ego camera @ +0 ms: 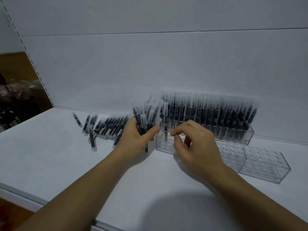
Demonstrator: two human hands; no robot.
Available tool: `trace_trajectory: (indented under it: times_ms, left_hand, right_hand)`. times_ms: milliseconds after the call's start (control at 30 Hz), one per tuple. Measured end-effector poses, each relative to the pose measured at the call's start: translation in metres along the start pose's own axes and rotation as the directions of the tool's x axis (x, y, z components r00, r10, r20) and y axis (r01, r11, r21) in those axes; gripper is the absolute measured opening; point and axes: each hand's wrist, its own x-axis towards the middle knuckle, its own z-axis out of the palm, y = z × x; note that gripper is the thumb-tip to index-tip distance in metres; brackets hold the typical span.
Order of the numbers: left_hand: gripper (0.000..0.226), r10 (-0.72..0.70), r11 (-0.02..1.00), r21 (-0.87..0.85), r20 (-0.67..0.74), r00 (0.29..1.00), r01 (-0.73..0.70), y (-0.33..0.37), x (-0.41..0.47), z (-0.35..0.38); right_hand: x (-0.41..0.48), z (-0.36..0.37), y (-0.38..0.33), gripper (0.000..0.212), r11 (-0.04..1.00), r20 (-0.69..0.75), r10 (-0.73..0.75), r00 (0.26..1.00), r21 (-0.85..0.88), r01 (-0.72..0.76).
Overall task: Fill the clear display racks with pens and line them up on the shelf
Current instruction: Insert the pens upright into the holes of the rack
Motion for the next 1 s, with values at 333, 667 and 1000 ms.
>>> trace_trajectory:
  times_ms: [333, 667, 1000]
  left_hand:
    - [0.024, 0.067, 0.996, -0.068, 0.129, 0.989, -0.059, 0.020, -0.009, 0.003]
    - [0.038, 0.091, 0.990, -0.125, 0.264, 0.960, -0.059, 0.025, -0.013, 0.006]
    - [0.024, 0.068, 0.994, -0.101, 0.332, 0.941, -0.036, 0.023, -0.013, 0.005]
  right_hand:
    - [0.007, -0.002, -0.018, 0.020, 0.905, -0.012, 0.260, 0.966, 0.351, -0.239]
    - [0.011, 0.000, -0.019, 0.006, 0.793, 0.096, 0.318, 0.943, 0.519, -0.320]
    - [0.014, -0.008, -0.018, 0.004, 0.709, 0.104, 0.332, 0.938, 0.629, -0.321]
